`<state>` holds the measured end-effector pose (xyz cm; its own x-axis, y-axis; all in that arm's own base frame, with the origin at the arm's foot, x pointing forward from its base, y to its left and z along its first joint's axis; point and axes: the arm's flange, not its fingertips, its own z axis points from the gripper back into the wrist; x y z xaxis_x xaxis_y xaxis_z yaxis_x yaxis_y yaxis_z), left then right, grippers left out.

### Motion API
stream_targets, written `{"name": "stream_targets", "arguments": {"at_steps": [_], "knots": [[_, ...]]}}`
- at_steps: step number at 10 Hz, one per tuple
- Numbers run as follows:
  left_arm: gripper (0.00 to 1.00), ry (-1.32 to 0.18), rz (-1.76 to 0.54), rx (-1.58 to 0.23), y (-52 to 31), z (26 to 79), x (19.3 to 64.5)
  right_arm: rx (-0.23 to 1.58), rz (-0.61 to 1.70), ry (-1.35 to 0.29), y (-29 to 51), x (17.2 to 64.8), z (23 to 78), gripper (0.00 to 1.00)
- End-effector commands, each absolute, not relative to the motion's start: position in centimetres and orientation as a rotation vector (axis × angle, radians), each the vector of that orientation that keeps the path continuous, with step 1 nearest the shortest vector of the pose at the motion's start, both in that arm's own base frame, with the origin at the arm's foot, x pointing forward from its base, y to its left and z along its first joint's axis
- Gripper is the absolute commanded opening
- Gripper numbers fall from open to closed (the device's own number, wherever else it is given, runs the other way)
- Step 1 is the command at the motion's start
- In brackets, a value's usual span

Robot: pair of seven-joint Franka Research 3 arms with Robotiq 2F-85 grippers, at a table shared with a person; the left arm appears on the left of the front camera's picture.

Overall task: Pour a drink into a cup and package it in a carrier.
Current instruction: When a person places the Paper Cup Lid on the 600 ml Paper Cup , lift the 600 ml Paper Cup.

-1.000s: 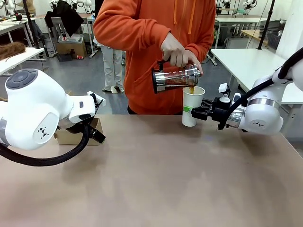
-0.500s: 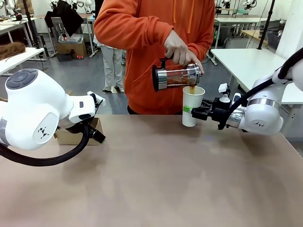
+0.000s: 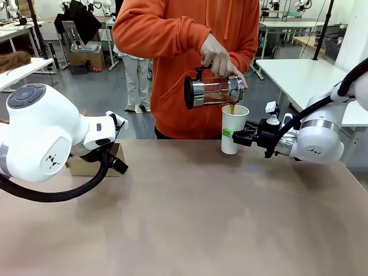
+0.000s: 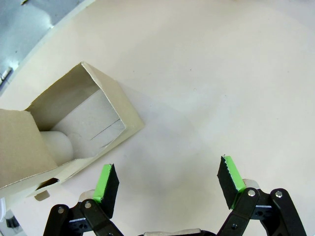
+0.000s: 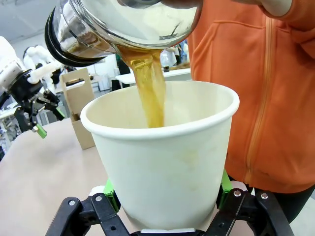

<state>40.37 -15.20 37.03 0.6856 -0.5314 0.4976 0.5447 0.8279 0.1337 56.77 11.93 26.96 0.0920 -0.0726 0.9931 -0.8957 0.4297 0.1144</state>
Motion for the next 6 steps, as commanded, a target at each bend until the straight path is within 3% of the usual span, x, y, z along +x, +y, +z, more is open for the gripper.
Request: {"name": "stream_targets", "arguments": {"at_steps": [1,6], "knots": [[1.0,-0.55,-0.602,-0.028,-15.15,37.05,40.36,0.947,0.78,-1.352,12.07,56.77,27.11,0.85],[1.0,-0.55,-0.602,-0.028,-15.15,37.05,40.36,0.947,0.78,-1.352,12.07,56.77,27.11,0.85]]}}
